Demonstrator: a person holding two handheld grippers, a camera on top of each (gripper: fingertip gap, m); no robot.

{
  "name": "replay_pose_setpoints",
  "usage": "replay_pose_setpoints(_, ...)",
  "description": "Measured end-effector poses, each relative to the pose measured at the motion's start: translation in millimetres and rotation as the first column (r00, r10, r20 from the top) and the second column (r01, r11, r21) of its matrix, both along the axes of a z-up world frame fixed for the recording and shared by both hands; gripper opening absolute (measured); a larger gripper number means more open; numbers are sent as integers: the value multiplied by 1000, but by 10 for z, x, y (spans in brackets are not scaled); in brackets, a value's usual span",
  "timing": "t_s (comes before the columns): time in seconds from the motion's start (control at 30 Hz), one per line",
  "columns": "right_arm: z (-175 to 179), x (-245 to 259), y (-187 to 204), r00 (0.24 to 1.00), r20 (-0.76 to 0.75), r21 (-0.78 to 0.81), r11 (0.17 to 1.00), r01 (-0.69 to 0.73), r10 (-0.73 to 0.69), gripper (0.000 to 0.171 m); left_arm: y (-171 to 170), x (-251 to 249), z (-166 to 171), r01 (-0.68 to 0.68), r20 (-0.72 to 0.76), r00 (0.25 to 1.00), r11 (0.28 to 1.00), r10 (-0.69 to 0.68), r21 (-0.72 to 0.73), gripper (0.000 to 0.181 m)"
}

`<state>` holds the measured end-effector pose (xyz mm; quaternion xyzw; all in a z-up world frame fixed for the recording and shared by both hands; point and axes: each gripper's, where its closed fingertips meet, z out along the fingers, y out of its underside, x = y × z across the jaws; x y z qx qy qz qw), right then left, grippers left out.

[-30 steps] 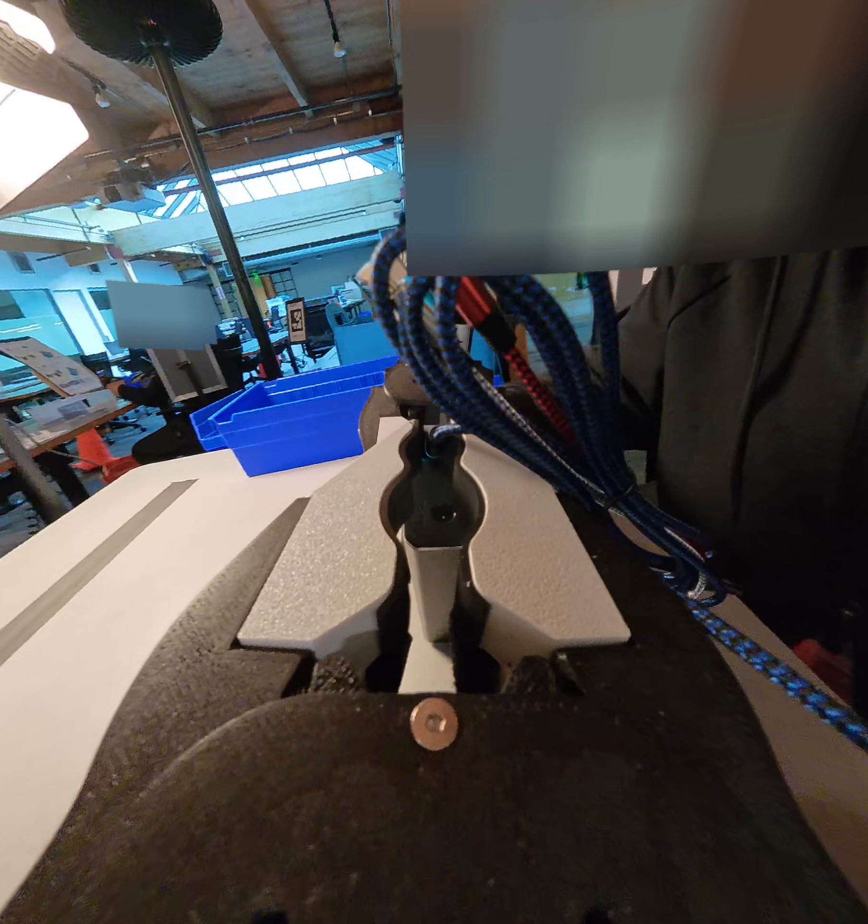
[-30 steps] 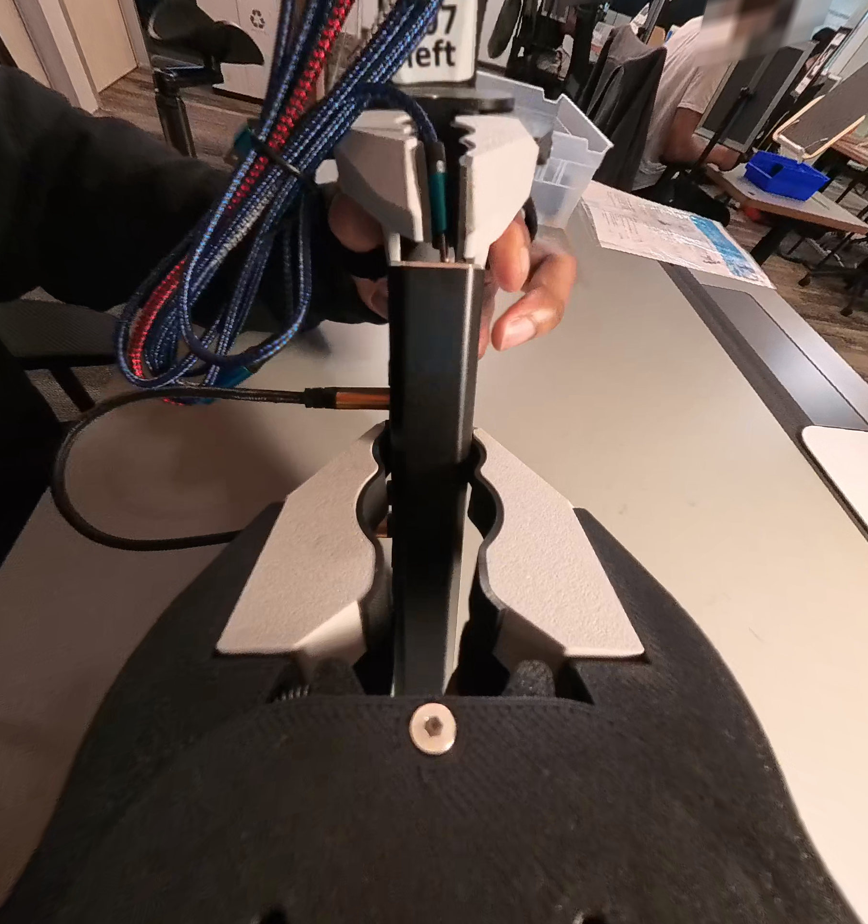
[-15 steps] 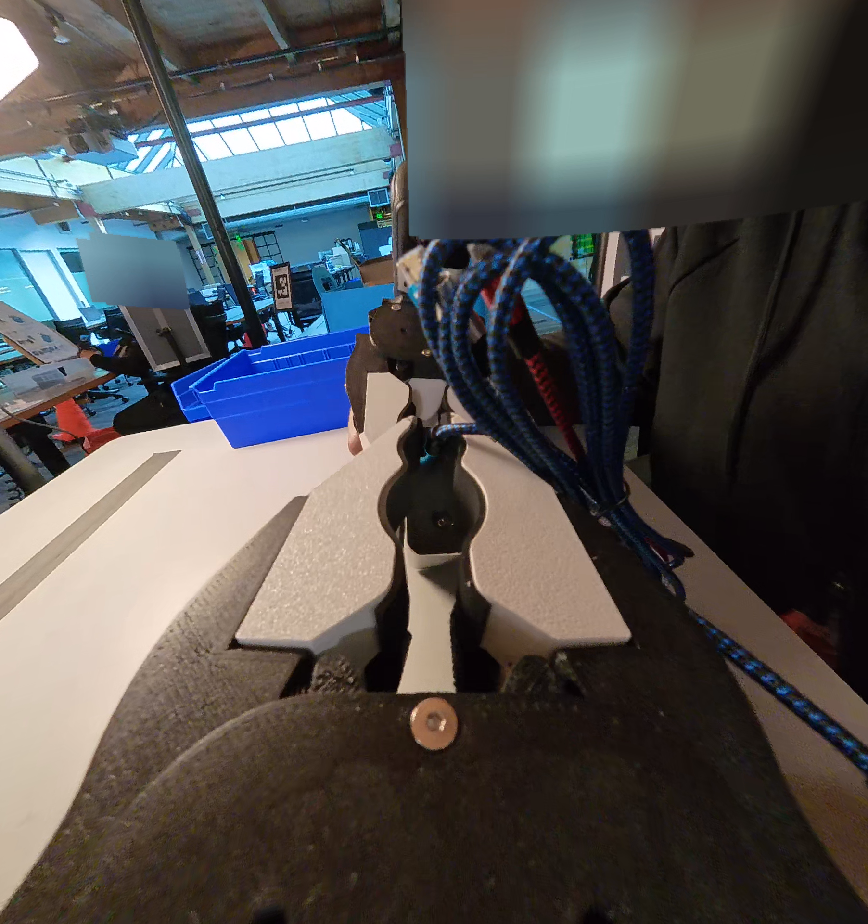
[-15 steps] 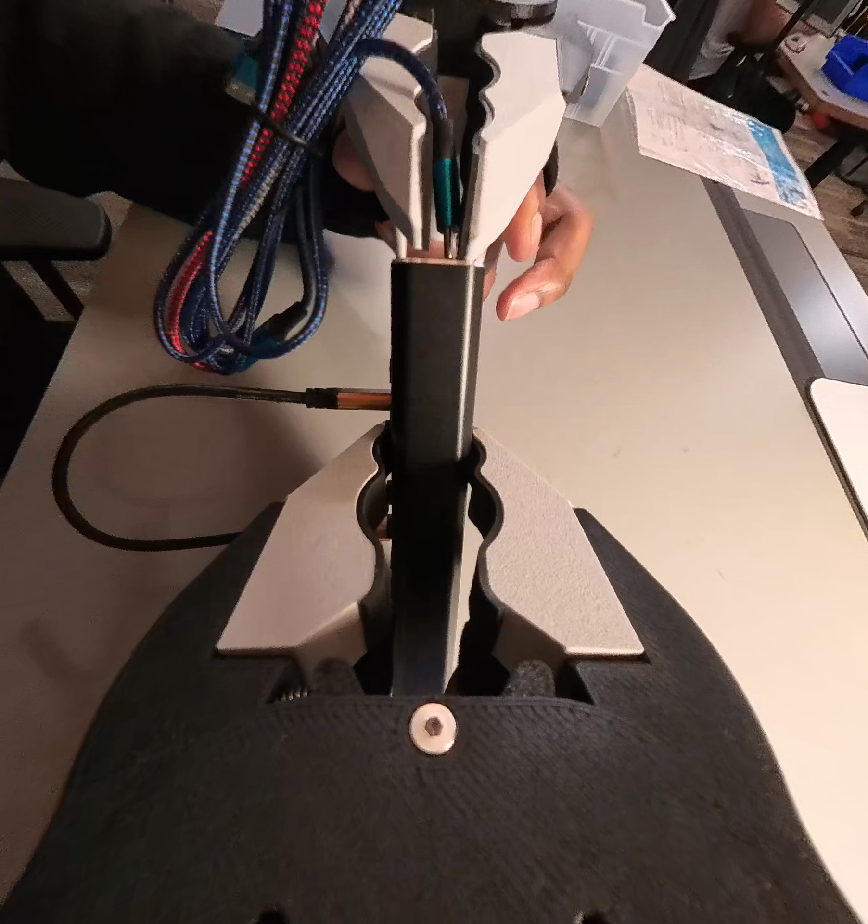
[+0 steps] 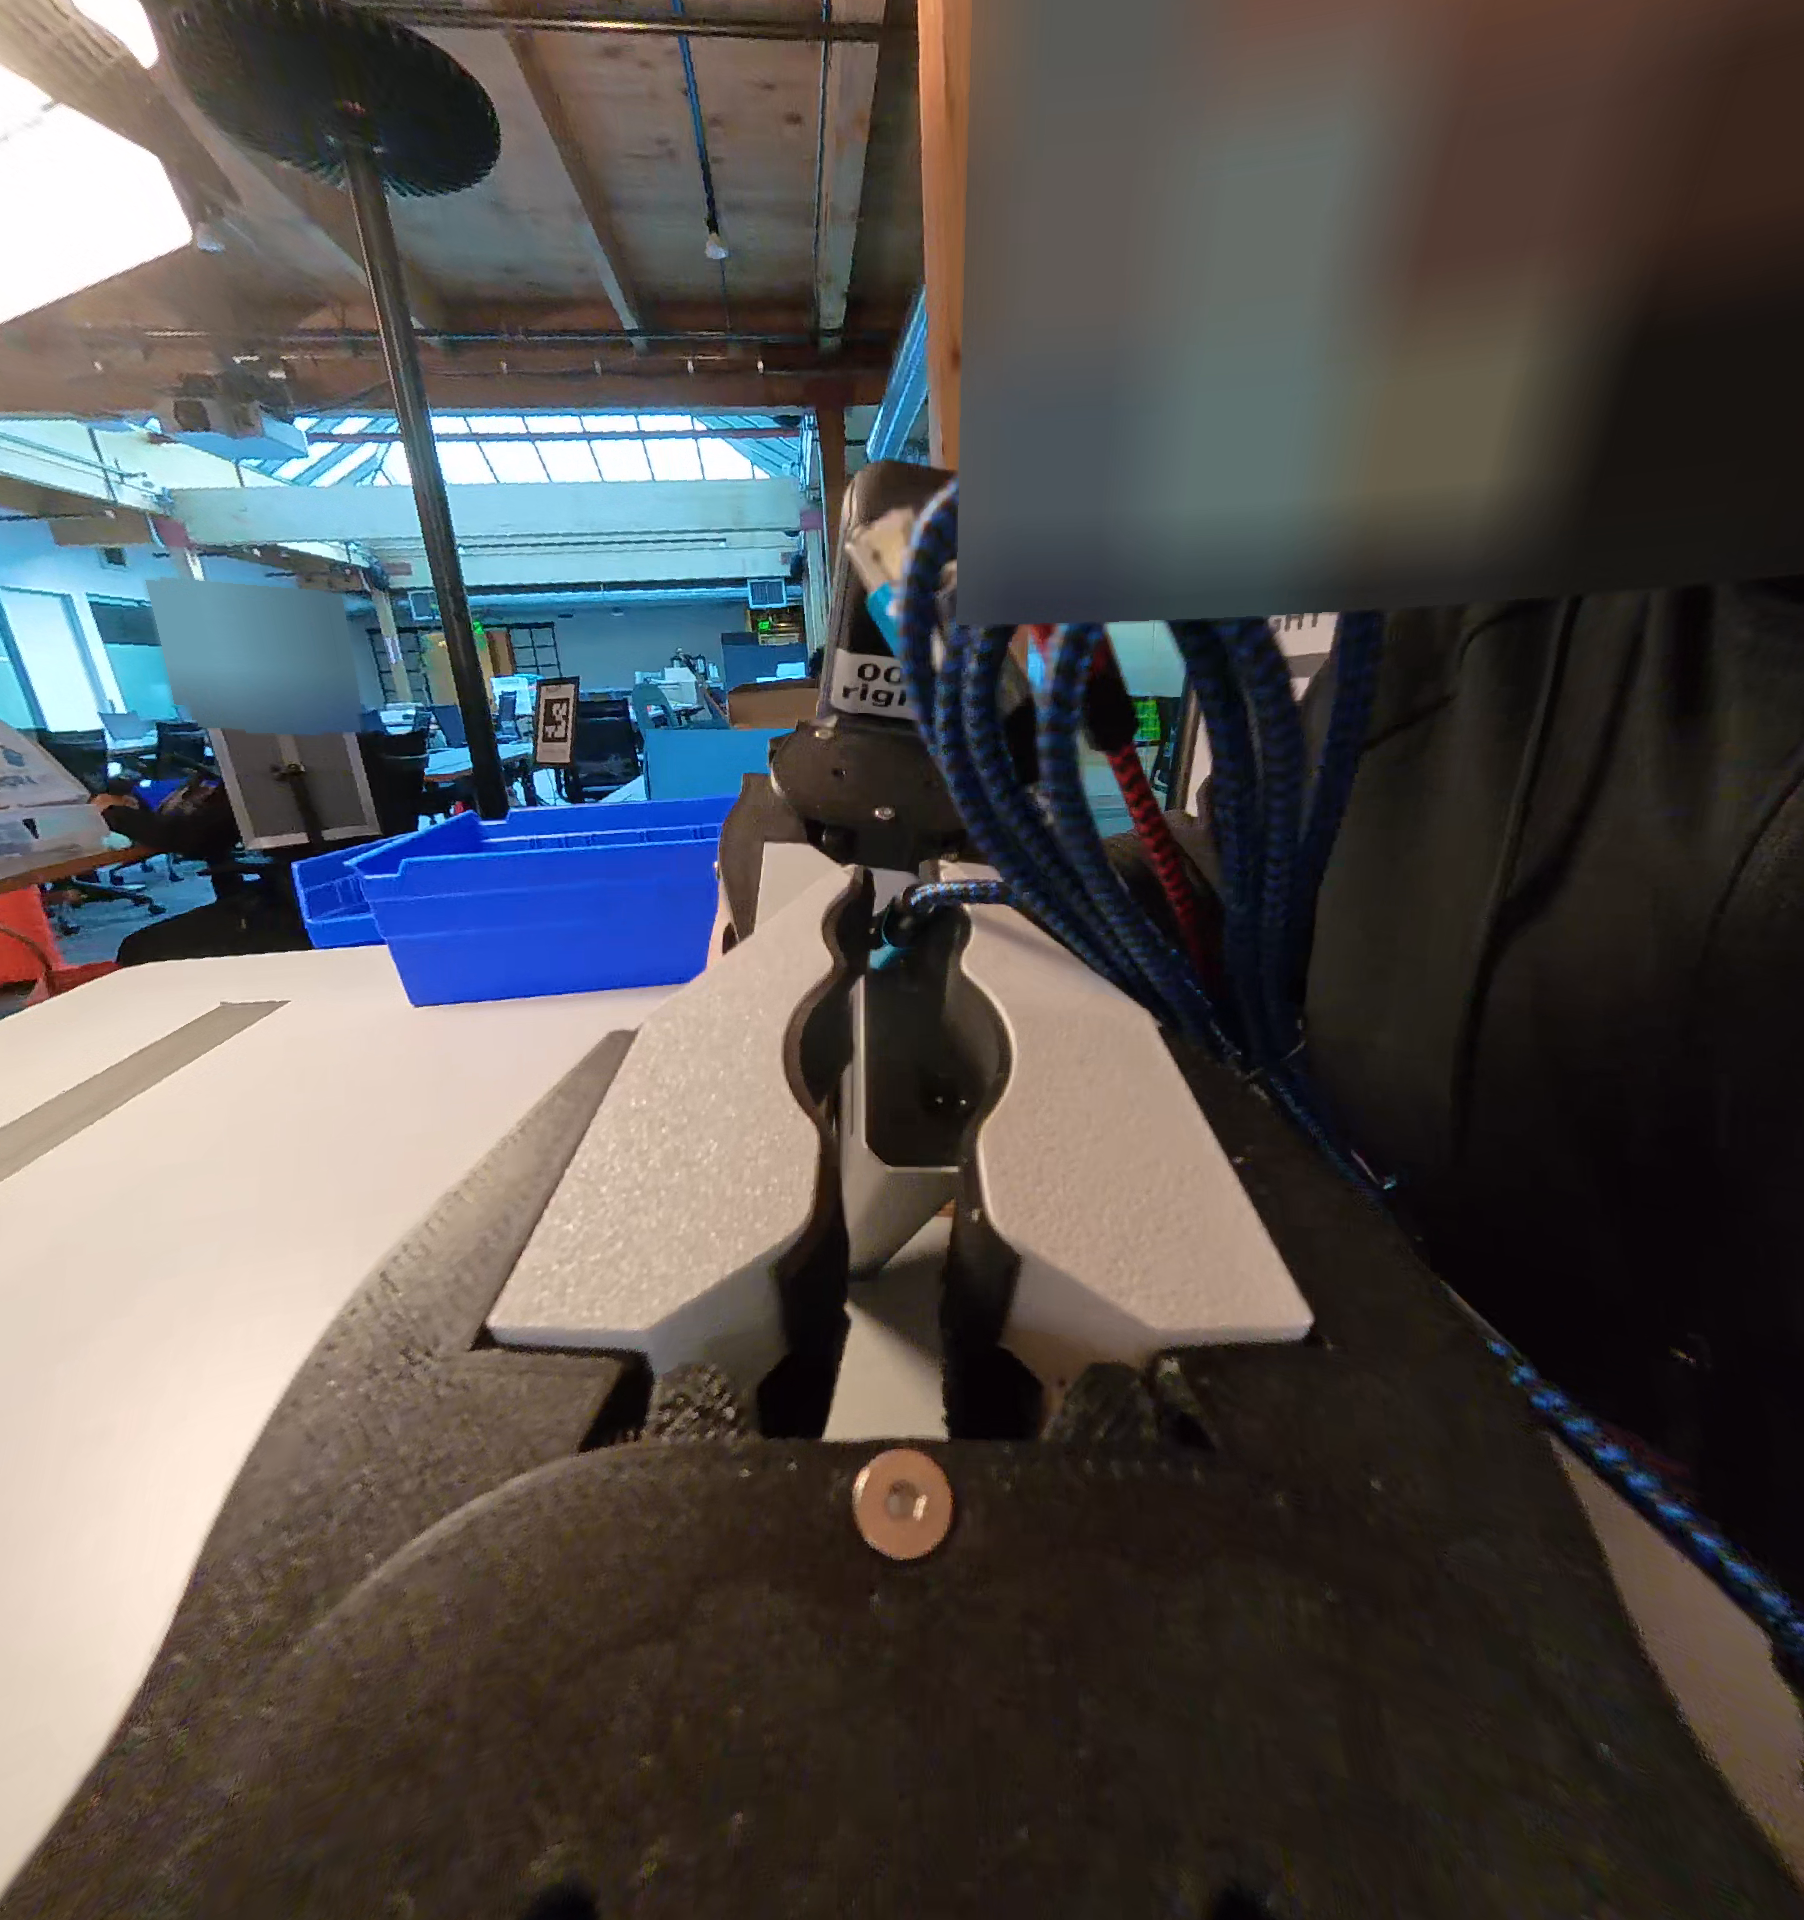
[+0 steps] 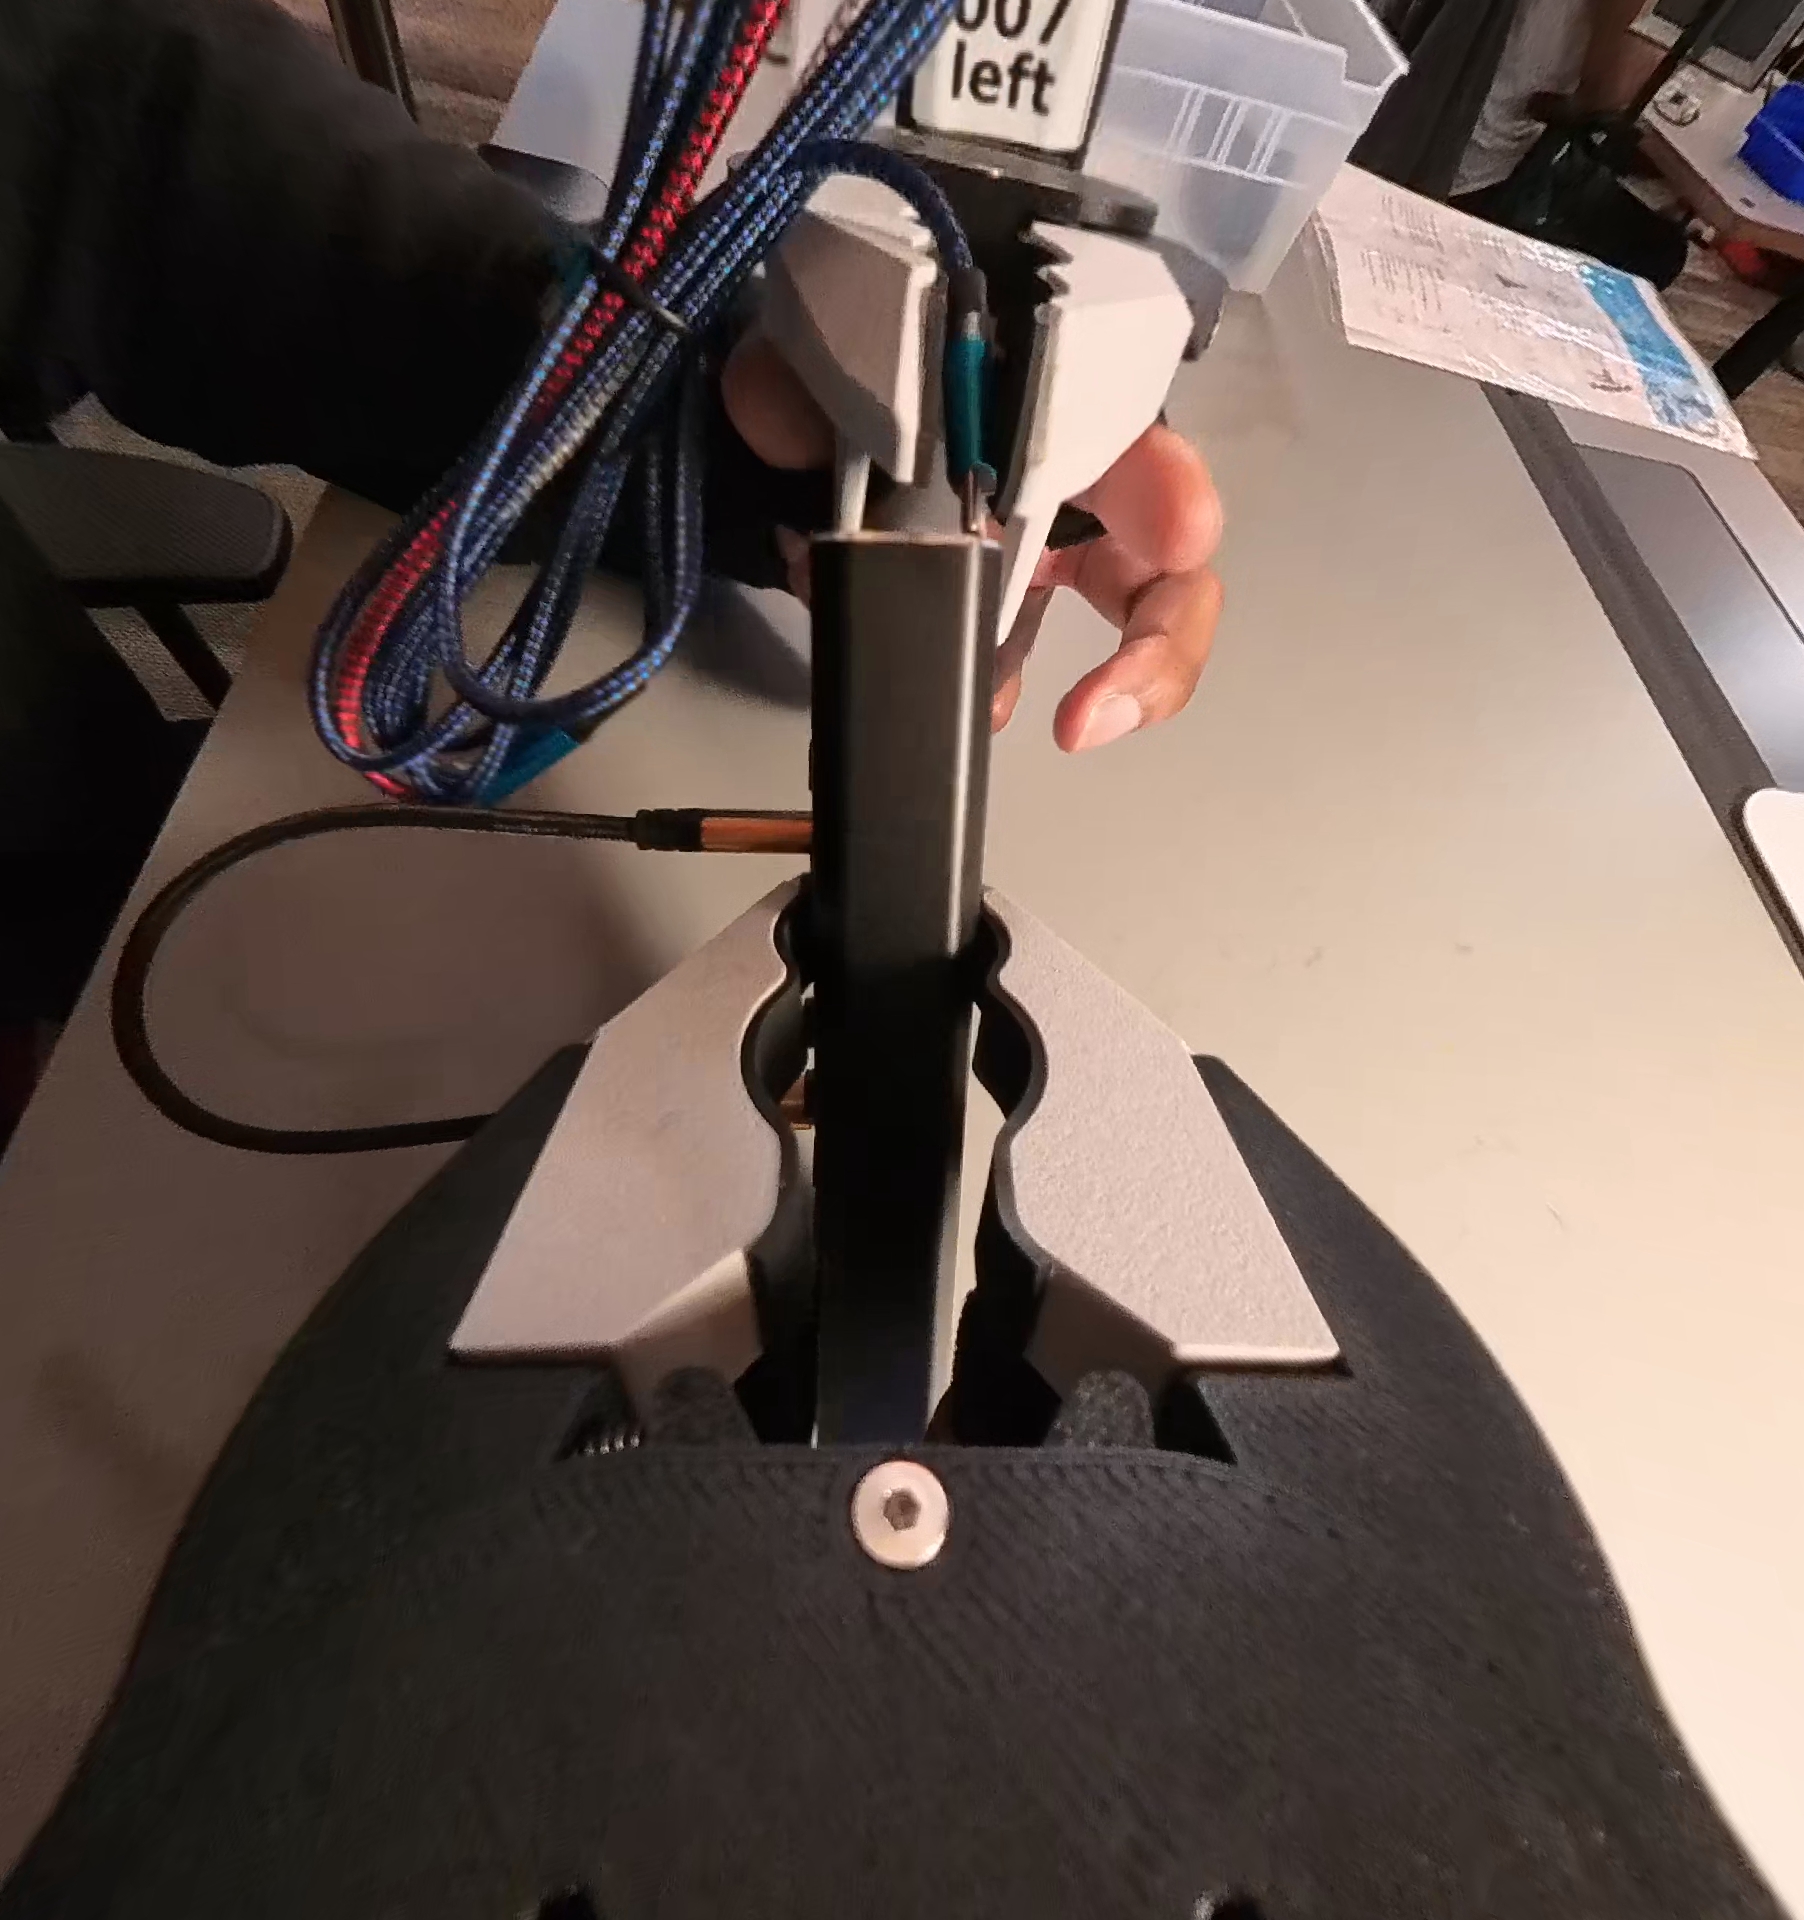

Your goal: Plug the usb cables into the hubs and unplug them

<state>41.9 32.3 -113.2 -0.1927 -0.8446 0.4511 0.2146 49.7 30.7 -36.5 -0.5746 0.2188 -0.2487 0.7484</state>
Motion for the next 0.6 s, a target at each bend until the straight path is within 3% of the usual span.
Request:
replay_pose_setpoints(0.2,-139,26,234,992,108,105,993,49,-60,26,42,-98,10,-22,62,998,1000,23,-18,12)
replay_pose_setpoints(0.37,-478,70,538,962,228,272,959,81,-147,25,81,-206,41,-57,120,991,998,60,-30,12)
replay_pose_setpoints(0.6,-705,112,592,947,275,372,927,52,-164,26,118,-207,-1,-77,108,991,996,81,-35,12)
